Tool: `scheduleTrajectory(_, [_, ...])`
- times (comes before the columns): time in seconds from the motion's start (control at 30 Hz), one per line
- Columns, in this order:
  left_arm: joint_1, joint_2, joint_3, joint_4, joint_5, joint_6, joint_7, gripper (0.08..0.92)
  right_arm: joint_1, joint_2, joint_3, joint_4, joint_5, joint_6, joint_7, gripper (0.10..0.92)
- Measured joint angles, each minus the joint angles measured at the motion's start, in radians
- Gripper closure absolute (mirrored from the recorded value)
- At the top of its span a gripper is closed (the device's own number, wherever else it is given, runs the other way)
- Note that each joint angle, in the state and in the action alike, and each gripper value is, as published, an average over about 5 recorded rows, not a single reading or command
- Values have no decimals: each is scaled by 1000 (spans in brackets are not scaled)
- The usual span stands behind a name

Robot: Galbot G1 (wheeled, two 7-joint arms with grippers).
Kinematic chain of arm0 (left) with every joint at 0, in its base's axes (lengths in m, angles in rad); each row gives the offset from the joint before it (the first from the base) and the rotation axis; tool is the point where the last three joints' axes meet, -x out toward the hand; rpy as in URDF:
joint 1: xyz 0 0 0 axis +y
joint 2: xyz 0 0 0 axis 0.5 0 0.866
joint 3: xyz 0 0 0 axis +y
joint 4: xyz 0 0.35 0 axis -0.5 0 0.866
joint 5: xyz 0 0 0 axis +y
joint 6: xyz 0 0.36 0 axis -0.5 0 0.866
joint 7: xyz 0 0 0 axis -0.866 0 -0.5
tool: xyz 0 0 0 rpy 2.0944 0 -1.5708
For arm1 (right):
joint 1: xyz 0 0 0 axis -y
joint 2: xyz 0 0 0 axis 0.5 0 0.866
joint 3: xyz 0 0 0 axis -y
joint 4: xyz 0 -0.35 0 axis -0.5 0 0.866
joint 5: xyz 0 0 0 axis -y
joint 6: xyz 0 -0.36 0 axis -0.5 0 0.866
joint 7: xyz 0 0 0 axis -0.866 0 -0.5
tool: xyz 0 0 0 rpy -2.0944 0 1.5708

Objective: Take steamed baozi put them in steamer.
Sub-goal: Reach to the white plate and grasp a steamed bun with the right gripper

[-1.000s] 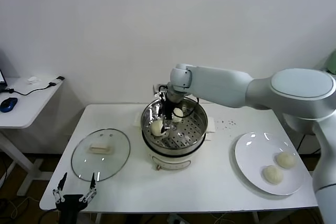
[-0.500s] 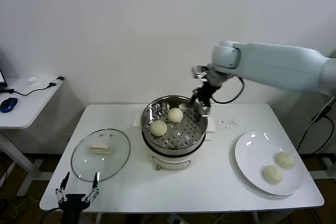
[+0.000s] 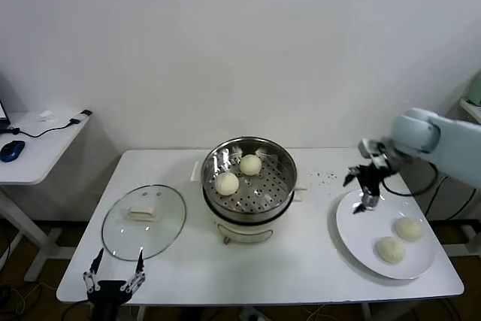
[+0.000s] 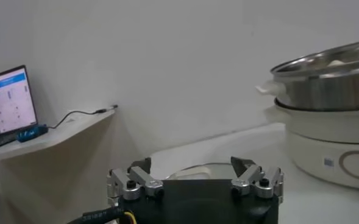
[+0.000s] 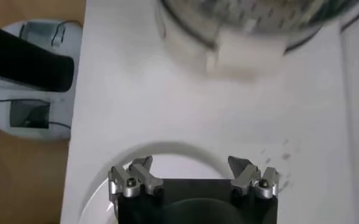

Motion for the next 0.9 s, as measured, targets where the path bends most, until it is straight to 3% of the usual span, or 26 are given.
scheduleTrajectory(0.37, [-2,-12,-4,7,6,-3,5,177,-233,-72,161,-60,-155,30,8,203])
scheduleTrajectory(0.9, [0,-13,-12,22,11,-4,2,177,-365,-65,235,-100,-231,33,19,203])
